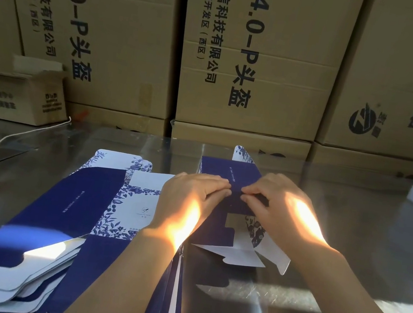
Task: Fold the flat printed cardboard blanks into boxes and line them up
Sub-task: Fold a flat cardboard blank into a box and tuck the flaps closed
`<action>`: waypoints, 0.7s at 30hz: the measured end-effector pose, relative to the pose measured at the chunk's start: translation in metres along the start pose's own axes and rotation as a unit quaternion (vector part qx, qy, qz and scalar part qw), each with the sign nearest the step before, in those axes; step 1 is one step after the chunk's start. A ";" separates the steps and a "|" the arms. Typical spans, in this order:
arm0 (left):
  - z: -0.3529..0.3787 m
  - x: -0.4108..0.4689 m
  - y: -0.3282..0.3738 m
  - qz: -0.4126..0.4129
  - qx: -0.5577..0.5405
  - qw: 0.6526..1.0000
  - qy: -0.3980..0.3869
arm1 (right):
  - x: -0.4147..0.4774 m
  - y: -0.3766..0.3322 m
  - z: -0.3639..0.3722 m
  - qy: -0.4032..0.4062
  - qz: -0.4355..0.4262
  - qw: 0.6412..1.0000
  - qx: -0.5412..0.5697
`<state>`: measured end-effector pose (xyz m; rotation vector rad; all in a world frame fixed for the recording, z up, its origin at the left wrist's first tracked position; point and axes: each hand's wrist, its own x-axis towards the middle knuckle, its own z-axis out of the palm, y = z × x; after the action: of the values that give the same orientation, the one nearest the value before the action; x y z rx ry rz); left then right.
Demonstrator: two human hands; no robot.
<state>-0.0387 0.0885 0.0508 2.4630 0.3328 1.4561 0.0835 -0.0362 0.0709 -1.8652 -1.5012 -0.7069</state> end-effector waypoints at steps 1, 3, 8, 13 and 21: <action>0.000 0.000 -0.001 0.000 -0.003 1.000 0.000 | 0.000 0.001 0.000 -0.003 0.008 1.000 0.001; 0.000 0.000 0.000 0.000 -0.007 1.000 0.003 | 0.000 0.004 0.001 0.004 0.015 1.000 -0.001; 0.002 0.000 0.001 -0.003 -0.006 1.000 -0.001 | -0.002 0.003 0.004 0.033 -0.024 0.998 -0.037; 0.002 0.000 0.001 -0.008 -0.013 1.000 -0.001 | 0.000 0.006 0.000 0.025 -0.018 0.999 -0.014; 0.003 0.000 0.003 -0.007 -0.010 1.000 0.011 | -0.002 0.008 0.000 0.025 -0.019 0.998 -0.050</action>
<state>-0.0359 0.0853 0.0502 2.4248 0.3370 1.4759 0.0908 -0.0383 0.0683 -1.8828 -1.4980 -0.8545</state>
